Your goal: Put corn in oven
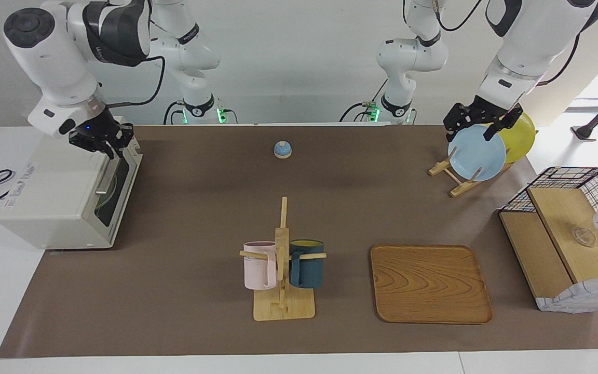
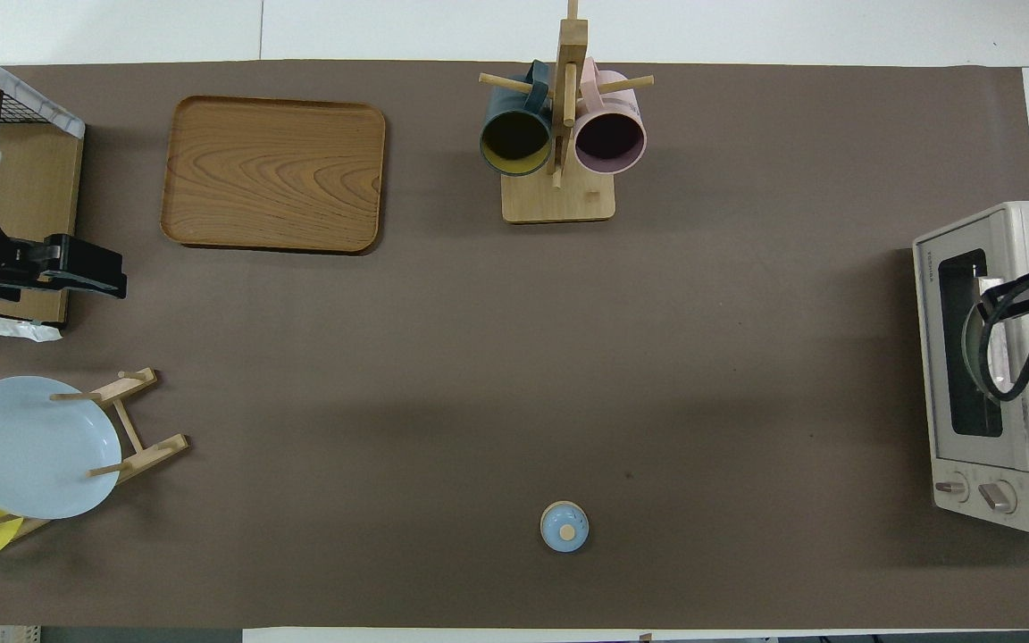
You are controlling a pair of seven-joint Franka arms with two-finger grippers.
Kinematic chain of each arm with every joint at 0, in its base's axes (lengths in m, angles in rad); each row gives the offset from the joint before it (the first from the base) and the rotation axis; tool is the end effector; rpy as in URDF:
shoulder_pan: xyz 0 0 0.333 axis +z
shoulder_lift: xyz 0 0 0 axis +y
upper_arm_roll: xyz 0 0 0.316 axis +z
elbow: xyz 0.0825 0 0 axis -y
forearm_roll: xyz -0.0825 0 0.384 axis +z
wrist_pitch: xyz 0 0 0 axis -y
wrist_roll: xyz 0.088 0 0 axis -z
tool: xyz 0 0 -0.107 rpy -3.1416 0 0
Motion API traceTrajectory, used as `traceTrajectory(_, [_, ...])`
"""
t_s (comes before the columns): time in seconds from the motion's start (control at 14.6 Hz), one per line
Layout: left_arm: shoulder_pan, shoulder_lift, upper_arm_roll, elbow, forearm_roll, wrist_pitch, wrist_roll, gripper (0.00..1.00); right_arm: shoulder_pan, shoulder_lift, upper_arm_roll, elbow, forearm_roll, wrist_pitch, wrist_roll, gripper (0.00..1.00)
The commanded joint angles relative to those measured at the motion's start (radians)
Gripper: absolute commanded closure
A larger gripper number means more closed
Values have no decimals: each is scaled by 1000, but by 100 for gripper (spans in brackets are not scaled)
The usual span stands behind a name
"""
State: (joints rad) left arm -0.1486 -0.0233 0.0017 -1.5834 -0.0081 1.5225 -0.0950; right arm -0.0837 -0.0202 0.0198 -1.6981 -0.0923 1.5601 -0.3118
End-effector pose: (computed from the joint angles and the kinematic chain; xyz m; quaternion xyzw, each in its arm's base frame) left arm 0.5362 -0.0802 0.6272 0.9995 -0.0261 -0.0192 0.0018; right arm 0.5398 -0.0444 0.5754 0.9893 0.1255 -0.0664 0.0345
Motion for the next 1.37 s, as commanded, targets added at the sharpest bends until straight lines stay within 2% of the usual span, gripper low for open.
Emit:
traceTrajectory(0.0, [14,-26,-3,-27,-16,-5,9,0,-5,9,2,20,39,-35,-9,20])
traceTrajectory(0.07, [14,-26,-3,-27,-16,-5,9,0,-7,9,2,26,75,-52,-7,0])
traceTrajectory(0.21, [12,-26,-3,-27,-15,-5,9,0,-16,11,-1,34,111,-65,23,0])
traceTrajectory(0.96, [14,-26,-3,-27,-15,-5,9,0,-2,29,3,130,112,-109,85,0])
traceTrajectory(1.3, [14,-26,-3,-27,-15,-5,9,0,-4,22,6,121,112,-121,108,0])
